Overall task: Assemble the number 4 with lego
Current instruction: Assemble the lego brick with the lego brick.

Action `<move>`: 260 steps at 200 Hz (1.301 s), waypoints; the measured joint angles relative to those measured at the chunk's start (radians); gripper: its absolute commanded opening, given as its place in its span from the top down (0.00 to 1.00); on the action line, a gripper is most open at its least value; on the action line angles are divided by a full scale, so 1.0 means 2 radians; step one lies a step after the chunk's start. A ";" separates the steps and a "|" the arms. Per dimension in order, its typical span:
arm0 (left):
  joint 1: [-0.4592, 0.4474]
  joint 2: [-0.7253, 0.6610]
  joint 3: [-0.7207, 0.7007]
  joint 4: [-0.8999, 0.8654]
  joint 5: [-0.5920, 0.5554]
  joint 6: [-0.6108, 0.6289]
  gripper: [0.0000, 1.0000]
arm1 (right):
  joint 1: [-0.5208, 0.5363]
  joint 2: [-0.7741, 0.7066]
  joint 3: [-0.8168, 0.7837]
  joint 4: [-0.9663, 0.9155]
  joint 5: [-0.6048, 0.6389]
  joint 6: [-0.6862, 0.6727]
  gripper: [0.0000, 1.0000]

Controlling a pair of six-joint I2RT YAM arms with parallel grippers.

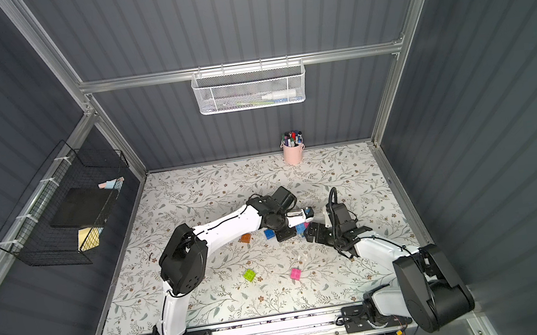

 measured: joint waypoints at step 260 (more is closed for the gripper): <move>-0.001 0.023 0.040 -0.027 0.000 0.000 1.00 | 0.000 -0.017 -0.030 0.074 0.010 0.015 0.01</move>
